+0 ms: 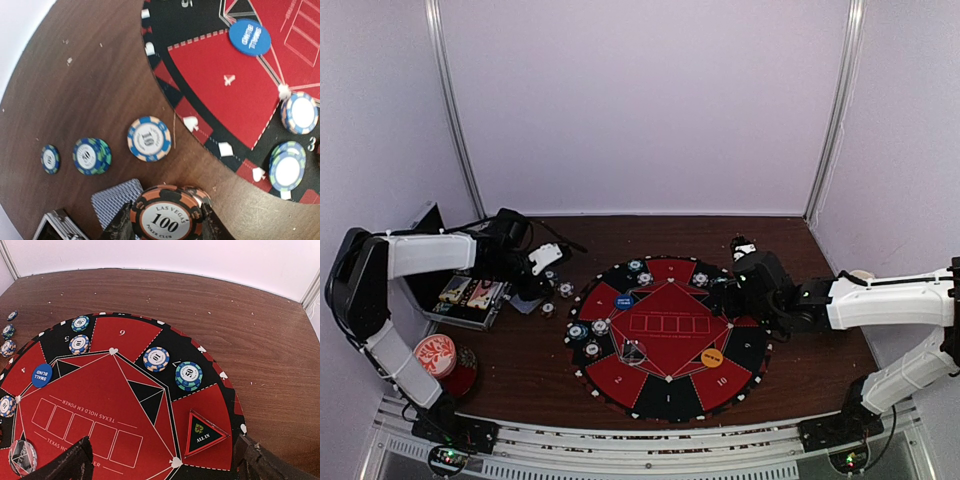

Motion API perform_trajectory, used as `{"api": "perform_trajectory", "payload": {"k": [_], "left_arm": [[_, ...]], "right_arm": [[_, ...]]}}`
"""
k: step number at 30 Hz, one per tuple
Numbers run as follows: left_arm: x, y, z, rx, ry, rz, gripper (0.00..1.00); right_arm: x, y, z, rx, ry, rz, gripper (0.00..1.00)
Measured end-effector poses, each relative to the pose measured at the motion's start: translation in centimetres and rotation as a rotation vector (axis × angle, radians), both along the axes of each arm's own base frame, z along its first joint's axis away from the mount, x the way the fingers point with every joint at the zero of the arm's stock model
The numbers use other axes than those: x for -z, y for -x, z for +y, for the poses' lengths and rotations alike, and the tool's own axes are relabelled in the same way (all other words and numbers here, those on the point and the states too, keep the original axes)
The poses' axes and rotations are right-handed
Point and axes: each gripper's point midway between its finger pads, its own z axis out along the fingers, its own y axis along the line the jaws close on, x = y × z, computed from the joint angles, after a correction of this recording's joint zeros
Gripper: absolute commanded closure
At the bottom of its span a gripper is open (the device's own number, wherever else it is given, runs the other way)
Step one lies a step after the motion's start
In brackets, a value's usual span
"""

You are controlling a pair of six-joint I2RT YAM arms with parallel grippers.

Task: Distribute texas hold em gaming equipment
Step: Pick up the poker chip from the pile of poker chips, then place the poker chip in the small blind area.

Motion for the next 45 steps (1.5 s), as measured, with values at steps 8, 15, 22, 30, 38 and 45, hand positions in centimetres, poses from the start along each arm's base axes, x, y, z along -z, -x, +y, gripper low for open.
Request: {"api": "perform_trajectory", "payload": {"k": [8,15,22,30,38,45], "left_arm": [[-3.3,-3.8,-4.4,0.047,0.063,-0.035,0.78],[-2.4,-6.8,-10.6,0.111,0.090,-0.005,0.78],[0.7,-8.2,-14.8,0.141,0.102,0.067,0.78],[2.2,-9.0,-16.9,0.149,0.116,0.108,0.78],[4.2,-8.1,-18.0,0.165,0.099,0.156,0.78],[5.4,-8.1,-18.5,0.165,0.089,0.170,0.76]], "right_arm": [[0.0,0.0,0.0,0.000,0.000,0.000,0.00],[0.0,0.0,0.0,0.000,0.000,0.000,0.00],[0.0,0.0,0.0,0.000,0.000,0.000,0.00],[0.0,0.0,0.0,0.000,0.000,0.000,0.00],[0.0,0.0,0.0,0.000,0.000,0.000,0.00],[0.0,0.0,0.0,0.000,0.000,0.000,0.00]]}}
